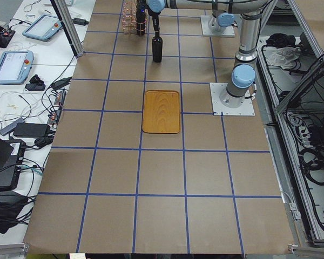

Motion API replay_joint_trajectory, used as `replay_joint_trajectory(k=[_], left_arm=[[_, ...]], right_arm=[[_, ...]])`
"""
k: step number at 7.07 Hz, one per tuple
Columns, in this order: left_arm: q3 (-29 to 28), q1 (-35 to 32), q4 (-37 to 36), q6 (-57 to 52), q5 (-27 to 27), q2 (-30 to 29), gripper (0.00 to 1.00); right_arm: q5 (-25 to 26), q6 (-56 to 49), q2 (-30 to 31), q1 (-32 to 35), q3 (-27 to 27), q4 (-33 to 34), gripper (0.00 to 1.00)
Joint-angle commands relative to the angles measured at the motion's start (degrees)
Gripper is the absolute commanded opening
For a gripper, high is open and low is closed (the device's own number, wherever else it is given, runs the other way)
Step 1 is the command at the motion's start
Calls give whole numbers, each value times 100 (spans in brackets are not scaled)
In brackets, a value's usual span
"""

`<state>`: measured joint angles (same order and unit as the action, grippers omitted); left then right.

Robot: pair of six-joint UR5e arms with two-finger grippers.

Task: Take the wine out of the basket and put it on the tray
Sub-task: 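Grasp the bottle with the left gripper and carry it over the tray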

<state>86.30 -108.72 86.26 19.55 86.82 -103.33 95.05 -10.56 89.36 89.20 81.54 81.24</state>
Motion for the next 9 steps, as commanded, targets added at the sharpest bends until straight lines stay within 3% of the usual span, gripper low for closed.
replay_joint_trajectory(k=[1, 3, 5, 7, 9], left_arm=[[19, 585, 503, -608, 2, 442, 15], [333, 1620, 1172, -1918, 71, 1093, 15], [1044, 2938, 764, -2879, 1190, 1534, 10], [1423, 4134, 498, -4295, 1057, 1719, 2], [1574, 4464, 218, -4555, 680, 1755, 2]], right_arm=[[-4, 2, 12, 10, 11, 6, 100], [5, 2, 12, 10, 11, -3, 100], [5, -25, 12, 1, 20, -3, 100], [14, -25, 12, 1, 20, -3, 100], [14, -16, 12, 1, 29, -3, 100]])
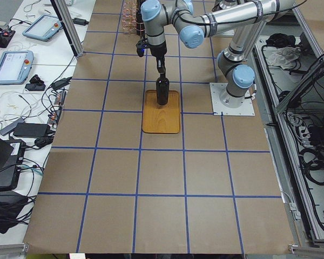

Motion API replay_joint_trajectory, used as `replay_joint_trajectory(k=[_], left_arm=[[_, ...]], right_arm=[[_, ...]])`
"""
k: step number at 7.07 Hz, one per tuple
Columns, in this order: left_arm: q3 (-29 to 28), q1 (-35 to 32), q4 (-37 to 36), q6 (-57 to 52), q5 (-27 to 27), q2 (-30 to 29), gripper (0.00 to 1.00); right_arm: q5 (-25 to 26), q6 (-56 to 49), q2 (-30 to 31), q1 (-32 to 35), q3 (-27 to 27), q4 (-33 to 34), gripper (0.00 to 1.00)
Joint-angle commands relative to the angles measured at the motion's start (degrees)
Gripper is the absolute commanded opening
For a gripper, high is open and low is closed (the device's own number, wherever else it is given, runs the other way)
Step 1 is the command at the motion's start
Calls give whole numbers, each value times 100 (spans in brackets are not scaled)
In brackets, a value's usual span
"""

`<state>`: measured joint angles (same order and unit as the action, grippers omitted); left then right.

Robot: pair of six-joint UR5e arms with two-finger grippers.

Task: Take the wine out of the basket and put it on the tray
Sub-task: 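Grasp the bottle with the left gripper and carry it over the tray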

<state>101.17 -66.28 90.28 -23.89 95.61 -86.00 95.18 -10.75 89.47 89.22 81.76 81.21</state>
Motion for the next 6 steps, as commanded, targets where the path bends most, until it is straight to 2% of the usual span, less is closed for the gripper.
replay_joint_trajectory(k=[1, 4, 5, 6], left_arm=[[105, 334, -273, -404, -279, -39, 3], [359, 493, -607, -652, -341, -93, 5], [369, 493, -599, -670, -420, -93, 15], [369, 493, -599, -696, -429, -93, 99]], right_arm=[[-8, 12, 0, -1, 6, 0, 100], [-8, 21, 9, 8, 6, 0, 100], [-8, 21, 9, 8, 15, 0, 100], [-8, 21, 9, 8, 24, 0, 100]])
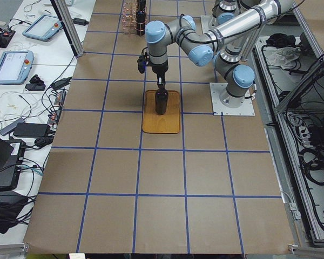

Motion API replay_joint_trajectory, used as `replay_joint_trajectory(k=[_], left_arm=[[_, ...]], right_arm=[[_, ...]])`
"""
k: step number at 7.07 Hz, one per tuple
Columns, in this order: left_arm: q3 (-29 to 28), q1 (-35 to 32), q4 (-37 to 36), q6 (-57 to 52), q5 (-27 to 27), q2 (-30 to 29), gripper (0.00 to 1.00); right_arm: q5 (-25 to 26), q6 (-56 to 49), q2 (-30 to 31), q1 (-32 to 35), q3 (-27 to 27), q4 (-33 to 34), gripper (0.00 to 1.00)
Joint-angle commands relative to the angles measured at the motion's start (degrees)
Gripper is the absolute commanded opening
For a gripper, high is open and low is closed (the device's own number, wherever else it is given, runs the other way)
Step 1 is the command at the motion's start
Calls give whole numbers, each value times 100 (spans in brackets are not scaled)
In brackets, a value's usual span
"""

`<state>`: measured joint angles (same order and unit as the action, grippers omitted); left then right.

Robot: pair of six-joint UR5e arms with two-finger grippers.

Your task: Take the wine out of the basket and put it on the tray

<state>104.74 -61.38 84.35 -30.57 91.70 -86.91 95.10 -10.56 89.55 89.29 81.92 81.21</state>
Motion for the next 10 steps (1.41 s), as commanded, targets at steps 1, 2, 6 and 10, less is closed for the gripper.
replay_joint_trajectory(k=[1, 2, 6, 10], left_arm=[[3, 4, 11, -37, 49, 8, 100], [-49, -14, 72, -28, 59, 86, 100], [-2181, -1204, 1556, 2133, -28, -105, 100], [-2396, -3008, 759, 4310, -11, -677, 100]], right_arm=[[0, 1, 2, 0, 8, 0, 100], [9, -8, 2, 0, 17, 0, 100], [0, -8, 10, 0, 17, 0, 100], [0, -8, 2, 0, 17, 0, 100]])
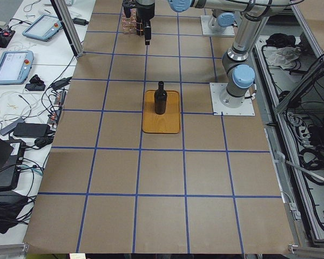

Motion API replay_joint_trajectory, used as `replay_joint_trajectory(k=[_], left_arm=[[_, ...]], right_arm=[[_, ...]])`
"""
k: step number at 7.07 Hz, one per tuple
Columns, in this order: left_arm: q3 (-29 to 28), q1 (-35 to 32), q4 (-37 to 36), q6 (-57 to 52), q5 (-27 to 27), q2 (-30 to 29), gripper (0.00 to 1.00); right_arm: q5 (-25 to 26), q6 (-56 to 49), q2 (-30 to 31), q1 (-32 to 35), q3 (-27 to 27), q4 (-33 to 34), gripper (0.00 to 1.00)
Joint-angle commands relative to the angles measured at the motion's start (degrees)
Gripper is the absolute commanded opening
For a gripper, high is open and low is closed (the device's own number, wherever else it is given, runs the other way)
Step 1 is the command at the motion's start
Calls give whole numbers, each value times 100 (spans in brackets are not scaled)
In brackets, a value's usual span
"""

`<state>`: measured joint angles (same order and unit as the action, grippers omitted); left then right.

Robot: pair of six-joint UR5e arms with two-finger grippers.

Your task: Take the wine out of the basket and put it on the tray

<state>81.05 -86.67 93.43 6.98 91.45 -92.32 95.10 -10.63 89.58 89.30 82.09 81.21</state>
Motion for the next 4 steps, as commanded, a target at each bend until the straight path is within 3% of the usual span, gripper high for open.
replay_joint_trajectory(k=[1, 4], left_arm=[[-36, -569, -314, 733, 13, -120, 100], [-28, -579, -360, 726, -22, -138, 100]], right_arm=[[0, -9, -2, 0, 0, 0, 100], [9, -18, -2, -9, 0, 0, 100]])
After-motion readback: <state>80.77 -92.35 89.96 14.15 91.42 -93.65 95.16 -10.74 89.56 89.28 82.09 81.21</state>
